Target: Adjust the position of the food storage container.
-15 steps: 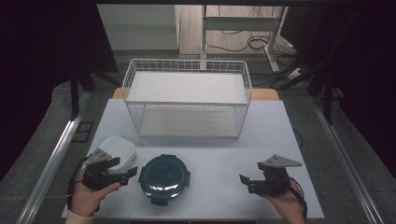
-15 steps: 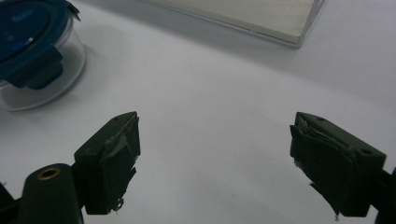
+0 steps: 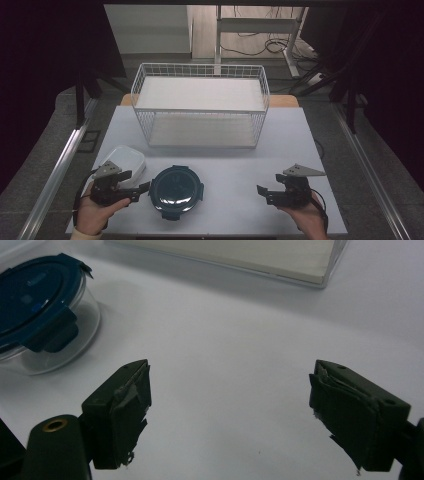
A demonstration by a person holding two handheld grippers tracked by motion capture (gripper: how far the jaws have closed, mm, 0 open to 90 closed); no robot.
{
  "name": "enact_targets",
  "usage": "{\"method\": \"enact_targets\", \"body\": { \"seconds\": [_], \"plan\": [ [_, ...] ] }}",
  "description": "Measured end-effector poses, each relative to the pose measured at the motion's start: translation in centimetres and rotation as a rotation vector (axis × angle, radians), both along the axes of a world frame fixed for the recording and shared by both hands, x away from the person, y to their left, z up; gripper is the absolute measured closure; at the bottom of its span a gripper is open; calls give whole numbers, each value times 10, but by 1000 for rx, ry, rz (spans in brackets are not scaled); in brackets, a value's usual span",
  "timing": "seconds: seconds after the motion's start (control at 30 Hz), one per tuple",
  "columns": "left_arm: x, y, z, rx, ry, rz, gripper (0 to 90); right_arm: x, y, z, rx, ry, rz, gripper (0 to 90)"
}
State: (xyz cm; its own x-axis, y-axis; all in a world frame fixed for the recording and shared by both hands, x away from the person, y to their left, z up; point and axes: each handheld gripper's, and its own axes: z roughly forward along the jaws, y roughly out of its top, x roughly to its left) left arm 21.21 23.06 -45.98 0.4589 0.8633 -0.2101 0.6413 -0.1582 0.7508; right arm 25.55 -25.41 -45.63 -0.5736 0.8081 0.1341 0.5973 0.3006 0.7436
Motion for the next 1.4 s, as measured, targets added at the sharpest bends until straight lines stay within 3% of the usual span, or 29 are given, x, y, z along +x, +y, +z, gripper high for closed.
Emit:
{"method": "enact_targets", "body": {
  "seconds": [0.13, 0.4, 0.7, 0.73, 0.83, 0.93, 1.1, 1.4],
  "plan": [
    [-6, -3, 7, 5, -23, -11, 201, -6, 7, 2, -11, -4, 25, 171],
    [3, 8, 3, 1, 38, 38, 299, -3, 7, 6, 14, -20, 34, 174],
    [-4, 16, 8, 5, 44, 43, 406, -9, 8, 12, 6, -35, 18, 175],
    [-2, 15, 6, 11, 67, 27, 476, -10, 8, 13, -2, -41, 20, 175],
    [1, 16, 3, 11, 90, 15, 523, -10, 9, 15, -6, -43, 23, 175],
    [4, 18, -4, 12, 131, 9, 670, -9, 8, 14, -14, -45, 19, 175],
    [0, 15, -6, 34, 154, -3, 809, -11, 8, 14, -36, -48, 6, 175],
    [2, 11, -13, 47, 187, -12, 881, -11, 13, 11, -53, -41, 7, 174]
  ]
}}
